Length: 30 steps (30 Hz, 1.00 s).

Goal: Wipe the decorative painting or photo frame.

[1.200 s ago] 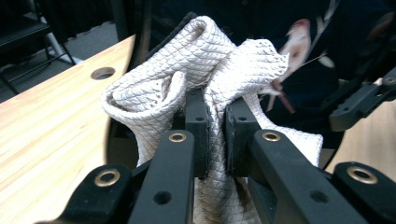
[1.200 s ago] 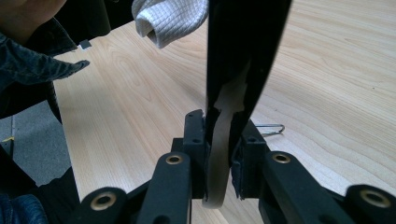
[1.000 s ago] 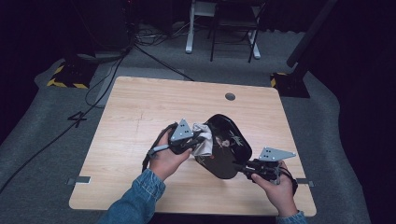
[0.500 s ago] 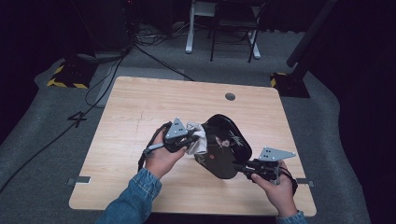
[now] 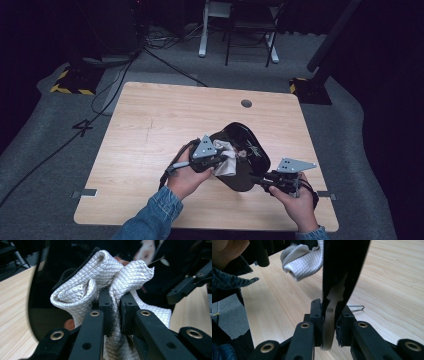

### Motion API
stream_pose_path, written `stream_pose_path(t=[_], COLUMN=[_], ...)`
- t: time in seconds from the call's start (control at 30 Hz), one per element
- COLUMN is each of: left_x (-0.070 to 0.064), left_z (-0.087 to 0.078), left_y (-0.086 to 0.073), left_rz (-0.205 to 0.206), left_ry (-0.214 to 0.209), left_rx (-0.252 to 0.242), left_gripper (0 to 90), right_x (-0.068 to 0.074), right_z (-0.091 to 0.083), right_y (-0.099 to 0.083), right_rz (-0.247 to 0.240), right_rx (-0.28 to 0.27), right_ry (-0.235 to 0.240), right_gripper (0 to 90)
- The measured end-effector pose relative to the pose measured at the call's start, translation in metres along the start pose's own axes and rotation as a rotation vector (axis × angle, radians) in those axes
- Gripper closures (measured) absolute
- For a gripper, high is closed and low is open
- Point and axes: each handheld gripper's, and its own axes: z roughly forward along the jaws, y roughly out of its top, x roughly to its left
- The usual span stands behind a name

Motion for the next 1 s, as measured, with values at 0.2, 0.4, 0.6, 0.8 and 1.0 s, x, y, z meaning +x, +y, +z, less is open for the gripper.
stream_pose_path(t=[0.2, 0.4, 0.6, 0.8, 1.0], left_x=[-0.007, -0.003, 0.007, 0.021, 0.036], left_z=[0.004, 0.001, -0.003, -0.011, -0.020], left_y=[0.001, -0.003, -0.011, -0.020, -0.026], left_rz=[0.012, 0.015, -0.010, -0.041, -0.071], left_ry=[-0.017, 0.002, 0.032, 0.060, 0.096], left_rx=[-0.004, -0.015, -0.026, -0.033, -0.026], left_gripper=[81.9, 81.7, 81.6, 81.5, 81.1], right_x=[0.000, 0.001, 0.001, 0.002, 0.003], right_z=[0.000, 0.001, 0.001, 0.001, 0.001], right_y=[0.000, 0.001, 0.000, 0.001, 0.001], right_rz=[0.001, 0.000, 0.007, 0.010, 0.012], right_rx=[0.001, -0.003, -0.006, -0.004, -0.004], right_ry=[-0.001, 0.000, 0.001, 0.006, 0.009], right_gripper=[78.7, 78.6, 78.5, 78.5, 78.5])
